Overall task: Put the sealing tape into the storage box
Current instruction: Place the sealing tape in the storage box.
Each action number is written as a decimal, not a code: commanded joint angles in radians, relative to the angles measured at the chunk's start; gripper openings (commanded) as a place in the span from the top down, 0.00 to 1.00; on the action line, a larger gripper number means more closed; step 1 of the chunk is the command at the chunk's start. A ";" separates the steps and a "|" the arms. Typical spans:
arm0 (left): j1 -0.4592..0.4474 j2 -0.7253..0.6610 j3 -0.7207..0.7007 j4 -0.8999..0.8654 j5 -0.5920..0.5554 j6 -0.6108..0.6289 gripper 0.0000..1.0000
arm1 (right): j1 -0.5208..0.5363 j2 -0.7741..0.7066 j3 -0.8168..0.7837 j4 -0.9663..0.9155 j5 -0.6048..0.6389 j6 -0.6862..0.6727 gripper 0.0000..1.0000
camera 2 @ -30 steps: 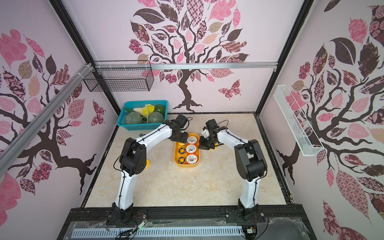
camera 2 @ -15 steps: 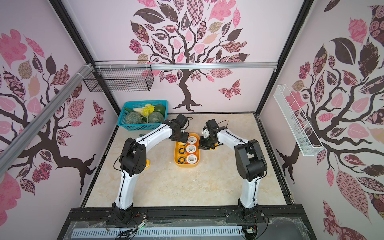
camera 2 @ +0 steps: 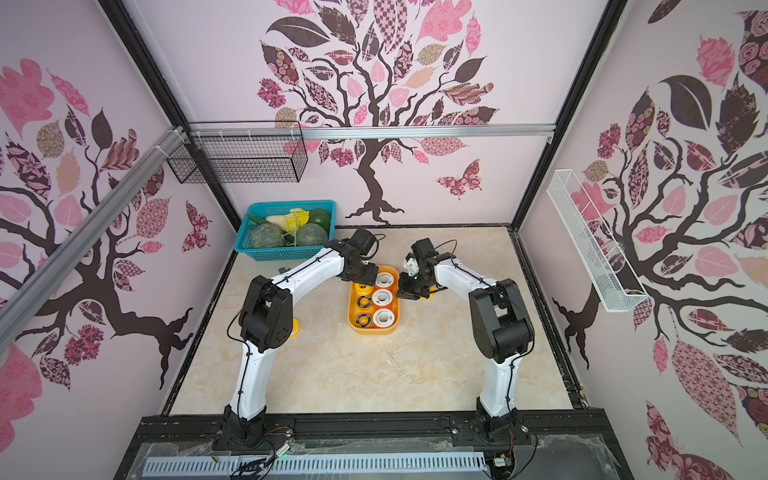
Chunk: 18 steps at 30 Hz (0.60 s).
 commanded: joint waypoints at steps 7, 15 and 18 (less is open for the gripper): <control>0.000 -0.161 -0.070 0.043 -0.015 0.013 0.29 | 0.000 -0.003 0.019 -0.036 0.008 -0.017 0.84; 0.004 -0.287 -0.222 0.077 0.027 0.034 0.40 | 0.000 -0.008 0.021 -0.039 0.015 -0.017 0.84; 0.005 -0.293 -0.246 0.072 0.054 0.036 0.52 | 0.000 -0.010 0.022 -0.039 0.015 -0.016 0.84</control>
